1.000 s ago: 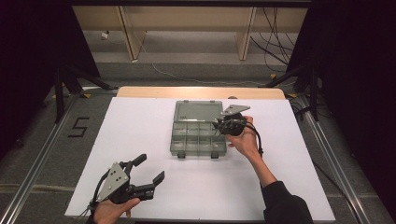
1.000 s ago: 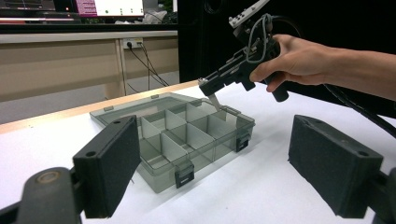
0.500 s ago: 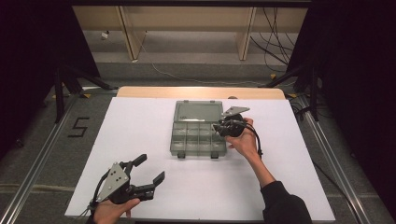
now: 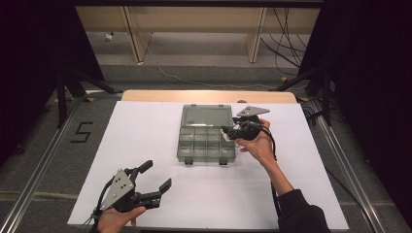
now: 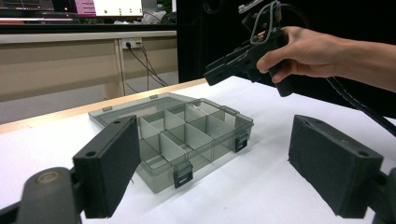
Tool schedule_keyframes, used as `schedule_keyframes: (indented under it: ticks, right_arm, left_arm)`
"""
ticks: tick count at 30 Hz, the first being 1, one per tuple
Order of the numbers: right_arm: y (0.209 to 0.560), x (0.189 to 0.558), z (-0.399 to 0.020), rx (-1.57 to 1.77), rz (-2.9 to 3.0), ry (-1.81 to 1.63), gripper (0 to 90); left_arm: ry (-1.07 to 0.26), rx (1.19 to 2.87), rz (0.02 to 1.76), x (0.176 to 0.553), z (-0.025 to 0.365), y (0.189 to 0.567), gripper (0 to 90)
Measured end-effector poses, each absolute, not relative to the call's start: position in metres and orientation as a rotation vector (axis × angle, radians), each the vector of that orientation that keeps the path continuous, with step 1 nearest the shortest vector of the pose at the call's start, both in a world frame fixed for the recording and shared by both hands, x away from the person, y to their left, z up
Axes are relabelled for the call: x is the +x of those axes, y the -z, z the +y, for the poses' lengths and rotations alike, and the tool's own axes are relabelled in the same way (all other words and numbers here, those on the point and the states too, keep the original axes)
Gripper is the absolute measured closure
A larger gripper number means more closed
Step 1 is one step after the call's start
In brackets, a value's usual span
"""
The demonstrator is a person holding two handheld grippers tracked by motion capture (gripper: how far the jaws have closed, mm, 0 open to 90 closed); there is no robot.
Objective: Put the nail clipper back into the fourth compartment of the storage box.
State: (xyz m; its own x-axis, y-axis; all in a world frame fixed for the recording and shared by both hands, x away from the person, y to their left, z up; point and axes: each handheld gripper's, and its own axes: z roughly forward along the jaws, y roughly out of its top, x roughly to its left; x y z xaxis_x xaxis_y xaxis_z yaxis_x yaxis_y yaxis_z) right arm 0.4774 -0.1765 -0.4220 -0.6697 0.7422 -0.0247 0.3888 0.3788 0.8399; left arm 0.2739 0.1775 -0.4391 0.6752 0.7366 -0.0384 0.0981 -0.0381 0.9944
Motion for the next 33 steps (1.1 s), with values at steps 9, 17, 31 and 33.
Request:
schedule_keyframes:
  ticks: [9,17,31,33]
  right_arm:
    - [0.404,0.461,-0.174,0.942,2.186,-1.281,29.5]
    - [0.397,0.449,-0.171,0.913,2.176,-1.327,28.3]
    - [0.39,0.432,-0.172,0.875,2.156,-1.395,25.3]
    - [0.39,0.429,-0.172,0.868,2.152,-1.401,25.0]
  left_arm:
    - [-0.591,1.542,0.718,0.274,0.178,0.439,16.3]
    - [-0.59,1.544,0.725,0.274,0.178,0.439,16.3]
    - [-0.587,1.542,0.724,0.274,0.178,0.439,16.3]
    - [-0.587,1.543,0.725,0.274,0.178,0.439,16.3]
